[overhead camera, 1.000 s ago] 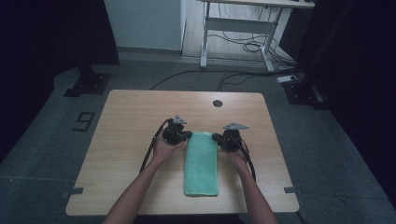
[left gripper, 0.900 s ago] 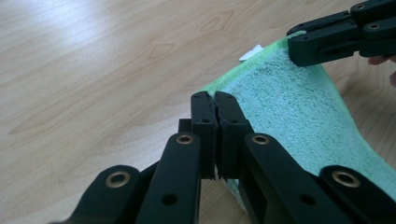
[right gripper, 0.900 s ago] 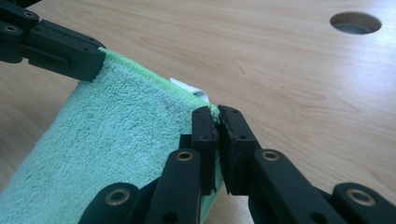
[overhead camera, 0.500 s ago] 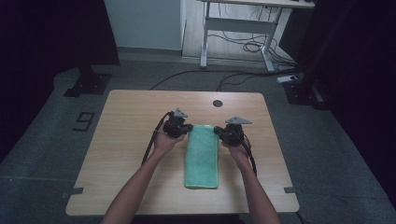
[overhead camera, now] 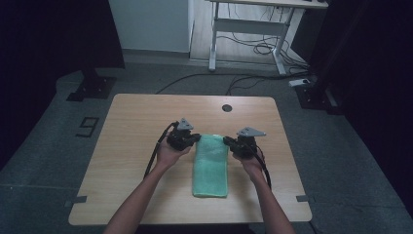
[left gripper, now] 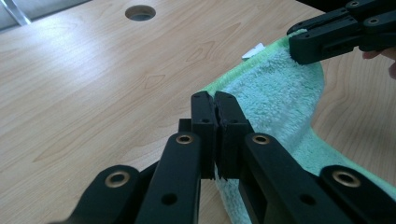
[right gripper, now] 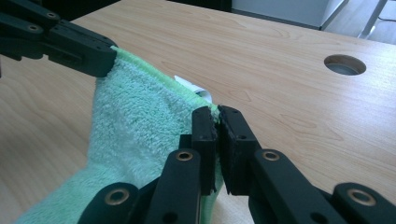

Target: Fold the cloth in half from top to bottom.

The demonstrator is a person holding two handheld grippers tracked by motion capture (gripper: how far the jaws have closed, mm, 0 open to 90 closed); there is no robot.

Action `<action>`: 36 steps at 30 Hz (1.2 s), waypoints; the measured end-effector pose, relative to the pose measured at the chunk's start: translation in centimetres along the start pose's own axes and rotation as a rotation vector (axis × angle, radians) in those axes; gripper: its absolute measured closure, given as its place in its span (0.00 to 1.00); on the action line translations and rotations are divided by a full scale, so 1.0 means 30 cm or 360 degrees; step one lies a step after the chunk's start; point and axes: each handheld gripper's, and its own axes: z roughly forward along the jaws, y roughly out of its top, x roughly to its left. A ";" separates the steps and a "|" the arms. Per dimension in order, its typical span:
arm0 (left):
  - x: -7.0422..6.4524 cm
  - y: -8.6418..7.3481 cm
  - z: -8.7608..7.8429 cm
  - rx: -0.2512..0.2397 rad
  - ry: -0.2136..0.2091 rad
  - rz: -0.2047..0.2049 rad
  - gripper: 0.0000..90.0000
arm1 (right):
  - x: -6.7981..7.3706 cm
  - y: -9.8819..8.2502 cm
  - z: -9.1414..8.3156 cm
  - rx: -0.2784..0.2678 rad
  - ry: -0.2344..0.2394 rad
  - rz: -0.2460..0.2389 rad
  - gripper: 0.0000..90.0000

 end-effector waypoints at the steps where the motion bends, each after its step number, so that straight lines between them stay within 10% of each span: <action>1: -0.002 0.000 -0.002 -0.0002 -0.0004 -0.0002 0.97 | 0.003 -0.001 -0.005 -0.0004 0.0005 -0.0002 0.94; 36: -0.137 -0.150 -0.108 -0.0008 -0.0096 0.0016 0.97 | 0.116 -0.137 -0.126 -0.0016 0.0176 -0.0112 0.93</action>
